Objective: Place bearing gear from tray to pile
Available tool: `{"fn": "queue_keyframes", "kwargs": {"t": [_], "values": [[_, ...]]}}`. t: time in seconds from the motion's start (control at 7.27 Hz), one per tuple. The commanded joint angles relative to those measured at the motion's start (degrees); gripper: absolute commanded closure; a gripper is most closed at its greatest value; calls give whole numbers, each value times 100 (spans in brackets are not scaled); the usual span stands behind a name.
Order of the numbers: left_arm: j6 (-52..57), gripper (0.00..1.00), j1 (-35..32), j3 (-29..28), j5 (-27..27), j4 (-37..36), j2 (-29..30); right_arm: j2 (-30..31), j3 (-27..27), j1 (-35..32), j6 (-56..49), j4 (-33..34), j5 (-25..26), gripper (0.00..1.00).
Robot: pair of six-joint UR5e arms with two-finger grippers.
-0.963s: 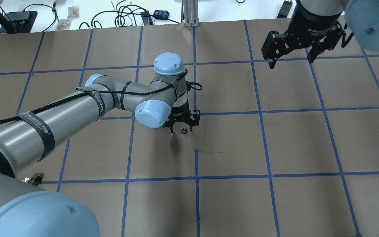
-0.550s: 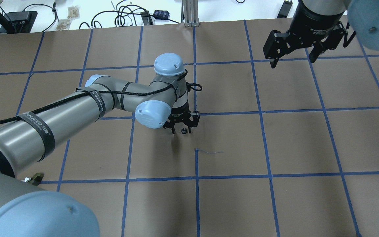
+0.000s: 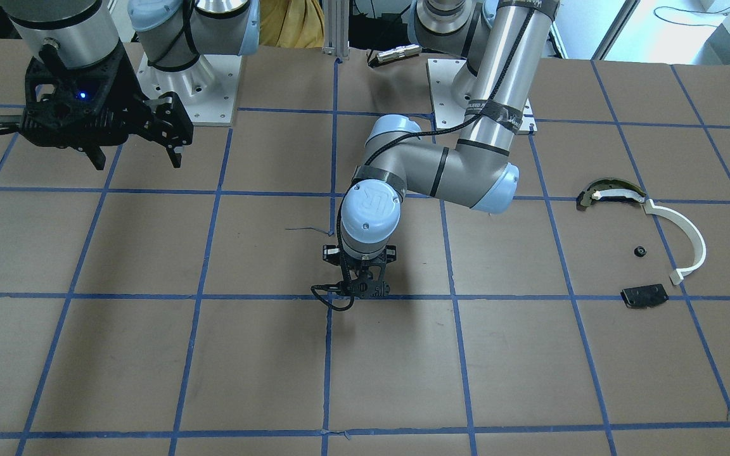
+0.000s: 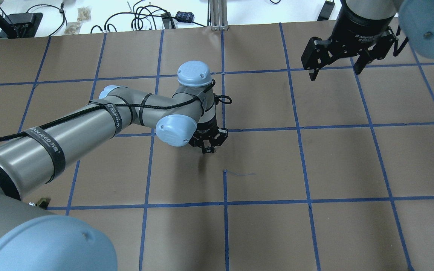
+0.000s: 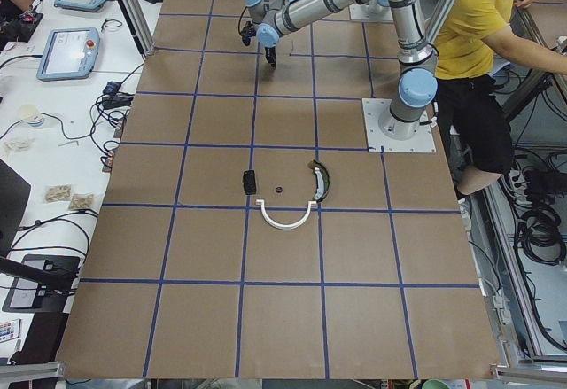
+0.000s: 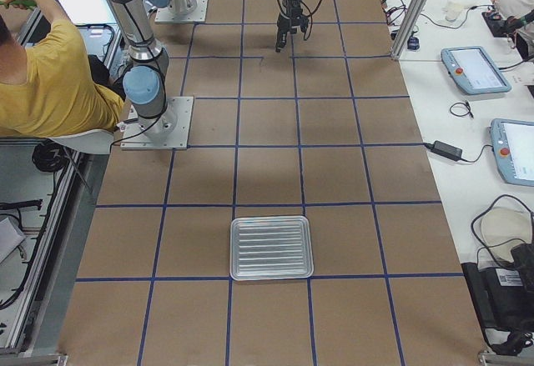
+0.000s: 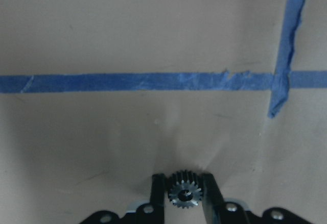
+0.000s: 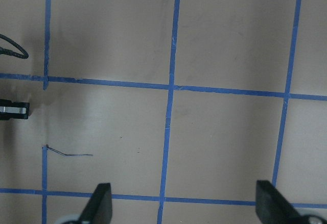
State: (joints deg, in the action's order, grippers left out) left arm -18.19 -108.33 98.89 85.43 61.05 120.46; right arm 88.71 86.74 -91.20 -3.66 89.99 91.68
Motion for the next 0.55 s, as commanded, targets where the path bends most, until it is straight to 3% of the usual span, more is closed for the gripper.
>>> {"fn": "queue_keyframes", "kwargs": {"t": [0.0,0.14,0.41], "values": [[8,100,127,-45,70,-32,-171,14,97,-12,32,53,-10,0],[17,100,503,-150,88,29,-268,-3,-50,32,-11,71,-10,0],[592,100,1425,-657,157,956,-557,-143,-279,32,-12,45,16,0]]}}
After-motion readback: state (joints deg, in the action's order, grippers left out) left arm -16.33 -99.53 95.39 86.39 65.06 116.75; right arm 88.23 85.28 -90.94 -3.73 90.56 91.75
